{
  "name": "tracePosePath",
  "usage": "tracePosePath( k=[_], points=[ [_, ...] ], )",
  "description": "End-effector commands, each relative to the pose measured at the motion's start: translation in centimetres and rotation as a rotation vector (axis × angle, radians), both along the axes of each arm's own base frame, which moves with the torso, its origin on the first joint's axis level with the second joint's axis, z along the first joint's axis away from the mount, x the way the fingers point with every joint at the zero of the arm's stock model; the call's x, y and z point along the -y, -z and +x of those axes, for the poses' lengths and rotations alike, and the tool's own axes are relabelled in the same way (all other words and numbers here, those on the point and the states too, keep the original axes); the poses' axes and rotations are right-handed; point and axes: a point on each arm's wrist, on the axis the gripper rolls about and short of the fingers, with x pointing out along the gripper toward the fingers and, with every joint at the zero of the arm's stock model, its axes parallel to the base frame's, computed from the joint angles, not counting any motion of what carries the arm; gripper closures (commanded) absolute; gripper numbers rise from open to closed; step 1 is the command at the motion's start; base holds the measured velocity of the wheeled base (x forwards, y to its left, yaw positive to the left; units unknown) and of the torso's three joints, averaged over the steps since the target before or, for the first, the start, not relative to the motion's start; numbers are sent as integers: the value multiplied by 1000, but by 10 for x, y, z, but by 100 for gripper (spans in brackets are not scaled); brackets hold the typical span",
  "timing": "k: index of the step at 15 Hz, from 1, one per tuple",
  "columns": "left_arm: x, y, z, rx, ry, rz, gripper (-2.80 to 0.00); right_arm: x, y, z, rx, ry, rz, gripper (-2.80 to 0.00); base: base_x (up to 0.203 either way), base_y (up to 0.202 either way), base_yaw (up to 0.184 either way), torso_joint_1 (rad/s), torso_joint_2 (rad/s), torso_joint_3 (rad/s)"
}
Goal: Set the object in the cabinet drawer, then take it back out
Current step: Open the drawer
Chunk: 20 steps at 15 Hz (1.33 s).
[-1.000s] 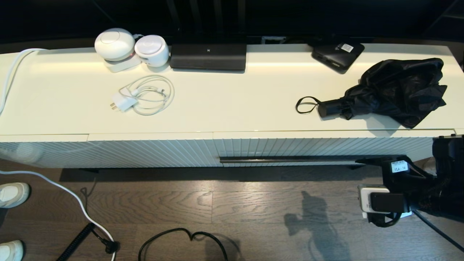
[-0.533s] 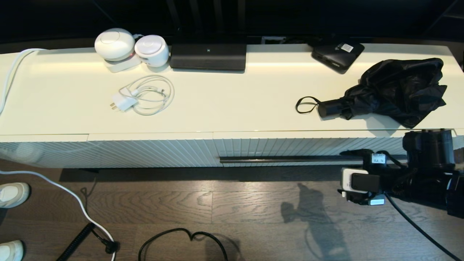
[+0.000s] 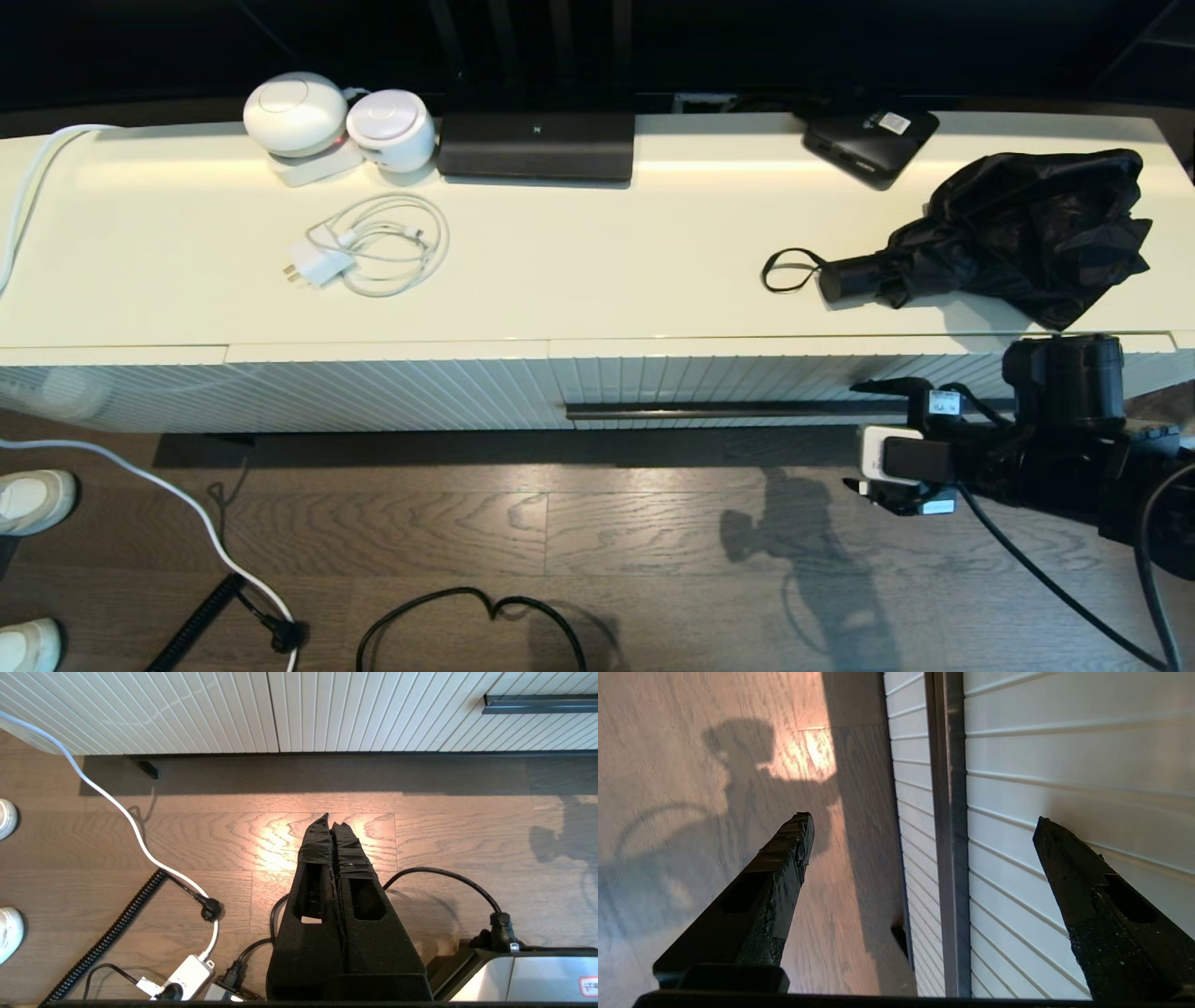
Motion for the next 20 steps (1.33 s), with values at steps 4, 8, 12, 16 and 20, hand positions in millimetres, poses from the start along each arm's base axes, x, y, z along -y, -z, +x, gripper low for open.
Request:
tracePosePath(
  k=[4,8,12,16,20],
  points=[
    [0,0,0,0,-1,0,0,10,14,-4,-2,19,-7,-280,0,0,0,0,0,0],
    [0,0,0,1,0,0,0,12,15,-23,-27,20,-10,-280,0,0,0,0,0,0],
    [0,0,0,1,-1,0,0,12,29,-23,-54,20,-12,-280,0,0,0,0,0,0],
    [0,0,0,1,1,0,0,13,39,-12,-28,29,-7,-280,0,0,0,0,0,0],
    [0,0,0,1,-1,0,0,18,51,2,0,49,-3,-280,0,0,0,0,0,0]
  ],
)
